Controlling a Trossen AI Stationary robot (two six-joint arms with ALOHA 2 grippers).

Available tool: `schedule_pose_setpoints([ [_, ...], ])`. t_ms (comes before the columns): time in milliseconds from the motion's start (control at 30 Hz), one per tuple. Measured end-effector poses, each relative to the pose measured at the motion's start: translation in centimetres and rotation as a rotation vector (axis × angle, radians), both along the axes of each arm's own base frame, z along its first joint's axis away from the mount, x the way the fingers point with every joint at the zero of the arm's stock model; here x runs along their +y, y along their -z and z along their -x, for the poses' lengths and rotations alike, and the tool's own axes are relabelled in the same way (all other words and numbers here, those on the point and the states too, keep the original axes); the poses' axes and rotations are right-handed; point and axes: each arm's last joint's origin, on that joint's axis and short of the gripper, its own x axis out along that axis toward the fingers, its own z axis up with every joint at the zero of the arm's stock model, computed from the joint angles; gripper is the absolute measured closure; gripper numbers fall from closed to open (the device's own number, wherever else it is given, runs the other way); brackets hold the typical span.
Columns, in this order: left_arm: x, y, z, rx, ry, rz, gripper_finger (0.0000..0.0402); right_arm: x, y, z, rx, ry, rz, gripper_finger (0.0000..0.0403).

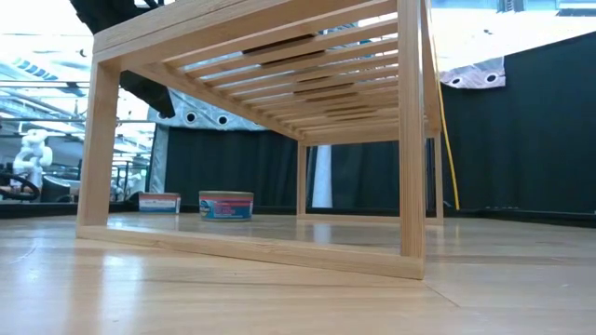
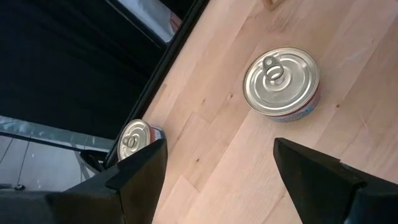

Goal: Stack canned seafood by type on shelf
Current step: Stack the blue-pink tuna can on top of the other blue-pink tuna can on the shelf

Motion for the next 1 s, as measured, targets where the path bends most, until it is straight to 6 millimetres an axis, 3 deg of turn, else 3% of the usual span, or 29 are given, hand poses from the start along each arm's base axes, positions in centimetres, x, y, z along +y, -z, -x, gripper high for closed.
schedule_pose_setpoints([
  [567,-0.1,0.1,0.0,0.007,0.001,0.027,0.0100,0.0,0.1,0.3,-0.014,0.014,-0.127,0.0095],
  [767,-0.1,0.1,0.0,0.009,0.001,0.032,0.0100,-0.2,-0.8,1.4,-0.013,0.007,-0.170,0.0085],
  [1000,-0.1,0.1,0.0,0.012,0.003,0.036,0.0100,-1.4,-1.6,2.8,0.026,-0.063,-0.370,0.0085],
])
